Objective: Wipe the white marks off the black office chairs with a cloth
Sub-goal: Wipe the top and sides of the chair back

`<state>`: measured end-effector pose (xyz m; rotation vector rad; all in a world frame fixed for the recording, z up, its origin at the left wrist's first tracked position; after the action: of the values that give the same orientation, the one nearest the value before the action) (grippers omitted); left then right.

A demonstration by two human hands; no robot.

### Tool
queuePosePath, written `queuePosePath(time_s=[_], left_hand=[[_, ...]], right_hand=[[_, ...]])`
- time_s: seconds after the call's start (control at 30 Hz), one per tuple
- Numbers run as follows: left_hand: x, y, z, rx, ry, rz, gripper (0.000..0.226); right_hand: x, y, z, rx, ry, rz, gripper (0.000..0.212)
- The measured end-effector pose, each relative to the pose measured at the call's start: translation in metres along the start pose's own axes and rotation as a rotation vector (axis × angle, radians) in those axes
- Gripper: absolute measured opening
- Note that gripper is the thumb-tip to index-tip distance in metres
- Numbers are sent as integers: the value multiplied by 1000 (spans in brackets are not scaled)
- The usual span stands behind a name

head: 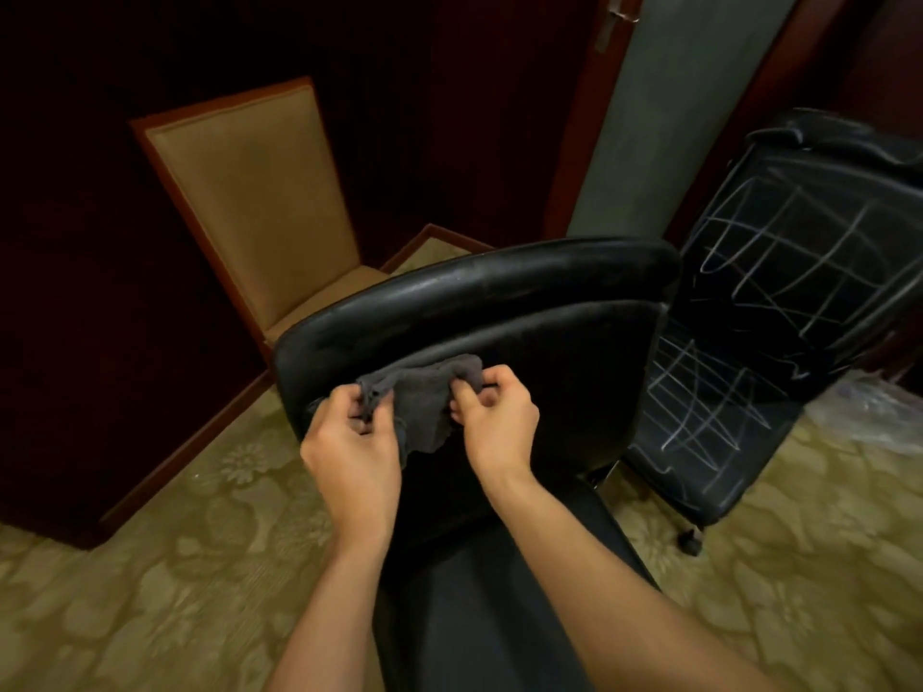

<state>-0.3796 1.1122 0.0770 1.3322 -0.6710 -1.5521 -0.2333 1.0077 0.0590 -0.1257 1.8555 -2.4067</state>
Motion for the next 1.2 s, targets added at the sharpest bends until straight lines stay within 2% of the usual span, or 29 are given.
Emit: queuePosePath(time_s=[0.23,0.4,0.57,0.67,0.8,0.9,0.97,1.07,1.17,1.2], left_hand=[[33,22,-54,-126,101,-13,23],[67,59,-120,-82,116,-4,21],[109,94,-170,-25,-5,-41,19],[144,125,-205,48,-134,-39,19],[209,174,-236,102,-283,-91,15],[259,210,-247,138,-390,-143,13],[282,228,-250,133,-407,-155,13],[306,245,-246,100,-404,-190,14],[324,251,-240,82,-432,-228,16],[330,252,-238,84,-437,-218,17]], right_hand=[[-62,16,29,-43,-66,16,12],[-128,31,73,-79,-42,60,17],[-162,44,147,-128,23,75,17],[-182,55,211,-171,120,39,20],[-193,65,301,-199,227,43,13],[-196,77,361,-147,330,60,13],[-204,79,391,-50,345,126,13],[-222,79,413,20,242,174,17],[-226,83,413,-142,-1,181,13],[-221,87,415,-183,-22,200,11]])
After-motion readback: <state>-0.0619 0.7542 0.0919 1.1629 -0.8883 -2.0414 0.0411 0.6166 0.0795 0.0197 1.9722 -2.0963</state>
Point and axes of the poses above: each hand's wrist, its own x-axis away from the middle knuckle, its own z-axis out of the back of the hand, y = z × x, the point moved 6 cm from there along -x, towards the middle knuckle, and after that the axes turned 15 degrees about y, right-handed, at the moved point
